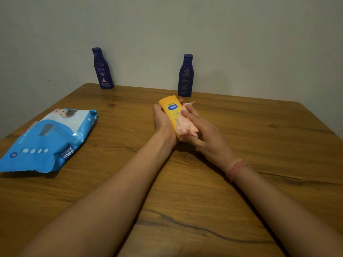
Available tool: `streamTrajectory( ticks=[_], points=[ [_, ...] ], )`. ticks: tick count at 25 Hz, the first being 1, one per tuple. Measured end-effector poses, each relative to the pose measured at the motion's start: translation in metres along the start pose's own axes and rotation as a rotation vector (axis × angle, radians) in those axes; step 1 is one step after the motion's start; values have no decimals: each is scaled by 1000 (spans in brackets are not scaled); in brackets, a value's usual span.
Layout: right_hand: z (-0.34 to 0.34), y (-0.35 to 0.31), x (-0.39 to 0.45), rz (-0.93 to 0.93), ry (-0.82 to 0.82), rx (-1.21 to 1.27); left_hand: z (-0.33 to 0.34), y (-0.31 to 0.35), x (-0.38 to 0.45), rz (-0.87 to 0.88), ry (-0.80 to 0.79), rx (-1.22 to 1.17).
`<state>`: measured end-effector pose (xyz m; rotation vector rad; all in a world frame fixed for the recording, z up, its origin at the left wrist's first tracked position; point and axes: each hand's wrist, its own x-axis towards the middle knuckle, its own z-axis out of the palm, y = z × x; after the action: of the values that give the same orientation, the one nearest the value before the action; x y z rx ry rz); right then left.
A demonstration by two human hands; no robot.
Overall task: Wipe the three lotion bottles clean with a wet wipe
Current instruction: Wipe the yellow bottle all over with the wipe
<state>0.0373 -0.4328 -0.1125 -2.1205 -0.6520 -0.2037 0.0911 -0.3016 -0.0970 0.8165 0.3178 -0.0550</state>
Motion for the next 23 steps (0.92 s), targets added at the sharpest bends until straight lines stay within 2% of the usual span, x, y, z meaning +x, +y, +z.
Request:
streamTrajectory(
  ticks=[2,5,10,16,21,23],
  points=[
    [-3,1,0,10,19,-18,3,-2,-5,-50,-25,65],
    [1,1,1,-16,53,-177,4,-2,-5,-76,-22,153],
    [-9,6,2,-19,34,-16,1,4,-7,-131,-29,142],
    [-2,1,0,0,73,-185,9,-4,-6,-89,-40,196],
    [-17,8,2,-49,28,-79,2,-1,-4,-153,-75,139],
    [-12,6,2,-73,55,-118,5,-1,-4,-119,-58,181]
  ],
)
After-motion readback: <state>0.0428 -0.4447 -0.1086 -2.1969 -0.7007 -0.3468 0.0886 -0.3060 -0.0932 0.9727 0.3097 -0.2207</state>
